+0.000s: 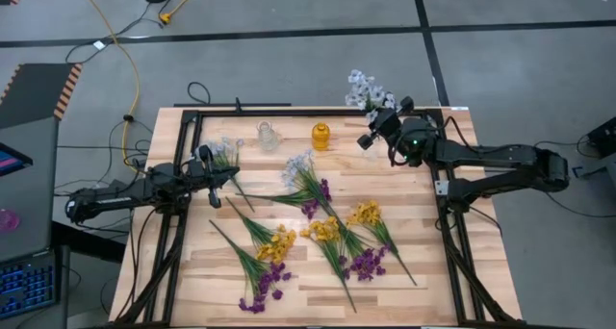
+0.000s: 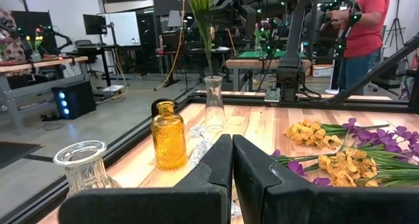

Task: Sort flowers into vase by color
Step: Put the right white flowers into the right transparent vase

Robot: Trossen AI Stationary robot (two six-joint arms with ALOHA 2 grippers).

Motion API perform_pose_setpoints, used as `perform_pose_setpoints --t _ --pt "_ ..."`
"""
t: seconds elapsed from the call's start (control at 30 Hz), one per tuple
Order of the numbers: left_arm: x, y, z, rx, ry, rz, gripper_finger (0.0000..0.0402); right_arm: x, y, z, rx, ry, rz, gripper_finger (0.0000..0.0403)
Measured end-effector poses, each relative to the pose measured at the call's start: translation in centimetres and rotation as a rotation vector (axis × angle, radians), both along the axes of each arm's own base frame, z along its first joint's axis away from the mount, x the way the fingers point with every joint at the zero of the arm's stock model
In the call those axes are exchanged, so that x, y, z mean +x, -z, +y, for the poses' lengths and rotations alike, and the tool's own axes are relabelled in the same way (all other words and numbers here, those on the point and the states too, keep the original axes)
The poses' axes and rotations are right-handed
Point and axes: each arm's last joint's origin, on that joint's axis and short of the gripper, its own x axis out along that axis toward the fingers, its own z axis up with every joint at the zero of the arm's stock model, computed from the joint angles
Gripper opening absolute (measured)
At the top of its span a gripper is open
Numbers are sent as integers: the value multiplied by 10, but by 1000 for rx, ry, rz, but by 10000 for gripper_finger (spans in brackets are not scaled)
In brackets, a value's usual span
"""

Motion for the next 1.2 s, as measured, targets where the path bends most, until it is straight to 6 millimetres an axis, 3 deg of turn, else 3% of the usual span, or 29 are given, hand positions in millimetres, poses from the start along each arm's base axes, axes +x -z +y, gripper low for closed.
perform_pose_setpoints --t 0.43,0.67,1.2 --pt "0 0 0 0 0 -1 0 -3 7 -1 12 94 86 181" --pt "0 0 0 0 0 -1 0 -4 11 -1 72 103 45 236" --pt "-1 -1 1 -4 -55 -10 6 -7 19 3 133 181 42 250"
